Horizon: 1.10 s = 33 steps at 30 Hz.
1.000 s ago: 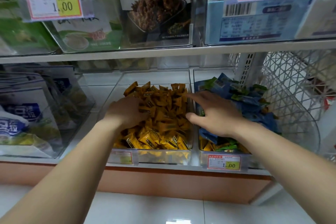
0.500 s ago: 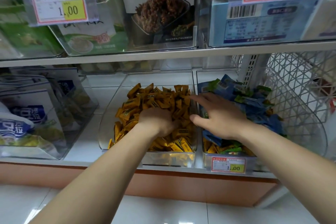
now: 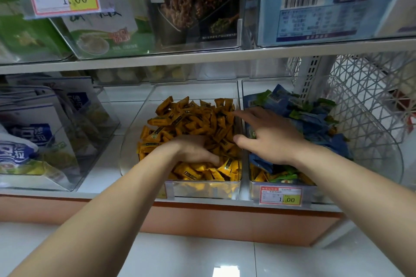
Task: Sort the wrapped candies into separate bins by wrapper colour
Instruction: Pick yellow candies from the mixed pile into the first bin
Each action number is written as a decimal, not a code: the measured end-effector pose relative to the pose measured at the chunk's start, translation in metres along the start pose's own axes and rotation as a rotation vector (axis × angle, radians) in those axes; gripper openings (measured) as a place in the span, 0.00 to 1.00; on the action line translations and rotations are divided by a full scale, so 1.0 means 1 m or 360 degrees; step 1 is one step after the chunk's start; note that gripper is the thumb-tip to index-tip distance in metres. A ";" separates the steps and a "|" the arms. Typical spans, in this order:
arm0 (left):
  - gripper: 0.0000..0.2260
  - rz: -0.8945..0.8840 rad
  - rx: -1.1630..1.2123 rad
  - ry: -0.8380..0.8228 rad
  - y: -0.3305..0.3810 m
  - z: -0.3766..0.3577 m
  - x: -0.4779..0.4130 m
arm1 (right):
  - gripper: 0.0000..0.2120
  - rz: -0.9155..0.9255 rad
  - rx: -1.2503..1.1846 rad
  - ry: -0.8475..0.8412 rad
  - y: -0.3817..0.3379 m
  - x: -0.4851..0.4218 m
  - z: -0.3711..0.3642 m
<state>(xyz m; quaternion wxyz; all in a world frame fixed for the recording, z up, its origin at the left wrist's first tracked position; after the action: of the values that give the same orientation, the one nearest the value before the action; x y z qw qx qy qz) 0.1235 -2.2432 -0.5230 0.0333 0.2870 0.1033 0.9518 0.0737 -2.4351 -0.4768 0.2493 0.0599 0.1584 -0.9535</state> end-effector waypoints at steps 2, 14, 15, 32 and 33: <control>0.30 -0.0065 0.0267 -0.0105 0.003 -0.003 0.001 | 0.39 -0.0003 -0.0002 0.0001 0.000 0.001 0.001; 0.20 -0.0183 0.1474 -0.0399 0.007 -0.004 0.008 | 0.34 0.0009 -0.0019 0.0007 0.003 0.002 0.002; 0.23 -0.0180 0.1546 -0.0392 0.006 -0.003 0.009 | 0.33 0.0016 -0.0020 0.0007 0.003 0.002 0.002; 0.10 -0.0217 0.0249 0.0975 0.022 0.066 0.004 | 0.37 -0.0060 0.0155 0.0141 -0.007 0.010 -0.001; 0.15 -0.0272 0.0214 0.0999 0.030 0.065 -0.004 | 0.37 -0.0055 0.0153 0.0142 -0.007 0.009 -0.002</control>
<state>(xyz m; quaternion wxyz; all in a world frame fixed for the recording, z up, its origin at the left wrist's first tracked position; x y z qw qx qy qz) 0.1623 -2.2619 -0.4656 0.0605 -0.0282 0.1948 0.9786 0.0622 -2.4335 -0.4783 0.2223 0.1116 0.1244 -0.9605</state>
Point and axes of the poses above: each hand's wrist, its own x-axis away from the middle knuckle, its own z-axis out of the back of the hand, y = z × x, the point moved 4 cm from there along -x, towards the middle knuckle, and after that the axes turned 13 degrees about z, right-handed, at the moved point
